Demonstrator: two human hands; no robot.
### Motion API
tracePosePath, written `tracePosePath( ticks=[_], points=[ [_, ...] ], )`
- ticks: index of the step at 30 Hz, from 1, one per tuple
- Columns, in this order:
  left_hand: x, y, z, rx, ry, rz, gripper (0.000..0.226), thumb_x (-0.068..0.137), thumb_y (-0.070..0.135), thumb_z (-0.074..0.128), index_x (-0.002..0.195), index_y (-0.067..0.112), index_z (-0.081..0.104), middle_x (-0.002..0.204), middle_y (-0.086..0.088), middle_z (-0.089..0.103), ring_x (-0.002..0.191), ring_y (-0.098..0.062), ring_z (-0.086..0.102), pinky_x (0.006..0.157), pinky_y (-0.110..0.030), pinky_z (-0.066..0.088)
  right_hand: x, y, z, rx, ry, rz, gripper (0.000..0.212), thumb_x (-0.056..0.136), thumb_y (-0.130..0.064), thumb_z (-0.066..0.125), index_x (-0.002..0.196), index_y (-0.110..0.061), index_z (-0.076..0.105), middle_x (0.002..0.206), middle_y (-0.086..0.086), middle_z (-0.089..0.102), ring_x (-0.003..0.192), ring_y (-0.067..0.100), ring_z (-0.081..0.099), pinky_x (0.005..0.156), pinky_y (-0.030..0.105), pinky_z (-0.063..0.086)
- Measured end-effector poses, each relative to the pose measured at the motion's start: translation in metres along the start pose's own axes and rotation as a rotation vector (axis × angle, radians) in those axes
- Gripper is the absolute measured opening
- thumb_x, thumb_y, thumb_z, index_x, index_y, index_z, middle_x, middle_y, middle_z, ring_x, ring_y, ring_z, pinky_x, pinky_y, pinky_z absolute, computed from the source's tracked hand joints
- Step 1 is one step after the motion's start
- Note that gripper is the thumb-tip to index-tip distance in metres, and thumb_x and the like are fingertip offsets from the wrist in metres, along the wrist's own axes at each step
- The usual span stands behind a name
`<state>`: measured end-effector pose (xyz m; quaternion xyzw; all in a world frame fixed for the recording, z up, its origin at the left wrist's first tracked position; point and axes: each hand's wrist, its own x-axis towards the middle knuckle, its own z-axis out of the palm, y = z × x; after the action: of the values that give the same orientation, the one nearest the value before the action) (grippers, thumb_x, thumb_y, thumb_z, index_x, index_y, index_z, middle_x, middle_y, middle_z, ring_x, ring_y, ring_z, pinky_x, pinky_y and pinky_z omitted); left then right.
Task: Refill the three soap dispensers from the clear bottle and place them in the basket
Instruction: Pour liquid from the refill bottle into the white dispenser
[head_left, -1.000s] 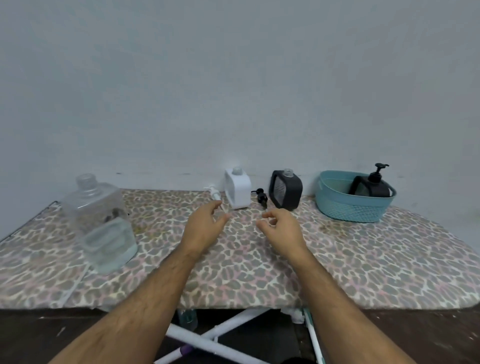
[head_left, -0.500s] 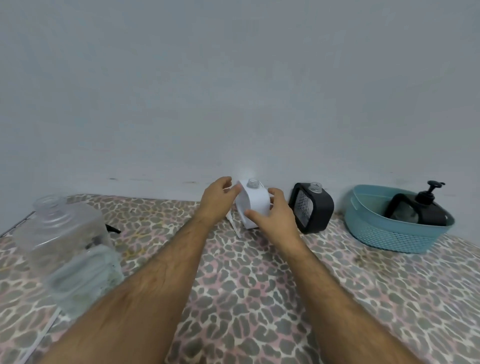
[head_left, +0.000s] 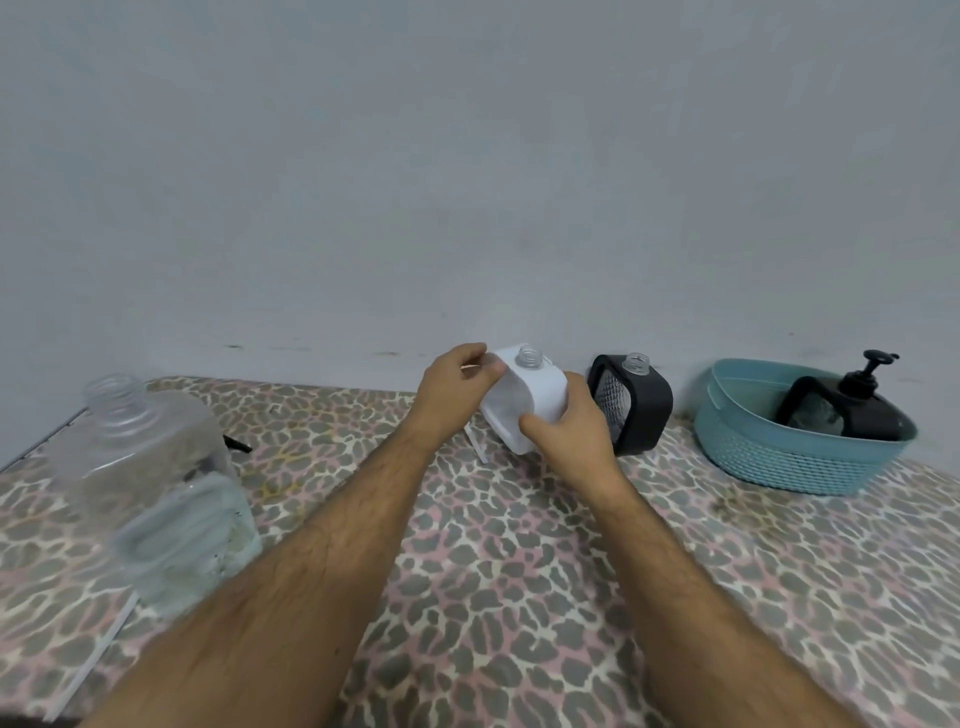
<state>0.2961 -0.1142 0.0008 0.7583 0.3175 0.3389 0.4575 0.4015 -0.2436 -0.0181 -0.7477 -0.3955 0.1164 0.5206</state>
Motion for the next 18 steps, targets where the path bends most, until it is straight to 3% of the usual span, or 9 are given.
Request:
tracePosePath(
  ticks=[3,8,11,15,18],
  points=[
    [-0.022,0.01,-0.004,-0.043,0.001,0.011,0.052,0.093,0.032,0.066,0.138,0.012,0.052,0.124,0.0,0.06,0.113,-0.014,0.058,0.1,-0.028,0.045,-0.016,-0.005,-0.018,0.032,-0.036,0.002,0.057,0.078,-0.015,0.069,0.13,-0.022,0.046,0.107,-0.006,0.06,0.093,0.011,0.062,0.069,0.031,0.056],
    [-0.071,0.021,-0.013,-0.104,-0.011,0.034,0.048,0.09,0.03,0.07,0.133,0.013,0.057,0.117,0.002,0.063,0.097,-0.001,0.061,0.08,-0.014,0.049,-0.051,-0.014,-0.043,0.129,-0.166,-0.008,0.048,0.08,-0.005,0.067,0.123,-0.021,0.049,0.106,-0.003,0.06,0.092,0.015,0.062,0.068,0.027,0.052],
    [-0.106,0.023,-0.021,-0.17,-0.07,0.034,0.047,0.089,0.034,0.07,0.132,0.017,0.059,0.121,0.004,0.066,0.1,-0.006,0.067,0.081,-0.02,0.055,-0.075,-0.017,-0.051,0.196,-0.229,0.007,0.047,0.073,-0.015,0.069,0.116,-0.025,0.053,0.108,0.002,0.062,0.096,0.02,0.063,0.08,0.04,0.056],
    [-0.147,0.02,-0.033,-0.228,-0.187,0.037,0.049,0.088,0.037,0.071,0.134,0.026,0.058,0.122,0.002,0.067,0.108,-0.015,0.067,0.09,-0.034,0.056,-0.107,-0.028,-0.053,0.26,-0.307,0.005,0.05,0.065,-0.016,0.066,0.112,-0.031,0.056,0.11,0.005,0.062,0.096,0.019,0.064,0.085,0.04,0.056],
    [-0.173,0.018,-0.044,-0.257,-0.198,0.004,0.057,0.082,0.032,0.077,0.135,0.028,0.056,0.12,0.001,0.068,0.109,-0.018,0.066,0.091,-0.038,0.056,-0.127,-0.037,-0.048,0.252,-0.349,0.007,0.053,0.063,-0.017,0.065,0.113,-0.029,0.056,0.11,0.008,0.061,0.101,0.029,0.064,0.09,0.047,0.055]
  ],
)
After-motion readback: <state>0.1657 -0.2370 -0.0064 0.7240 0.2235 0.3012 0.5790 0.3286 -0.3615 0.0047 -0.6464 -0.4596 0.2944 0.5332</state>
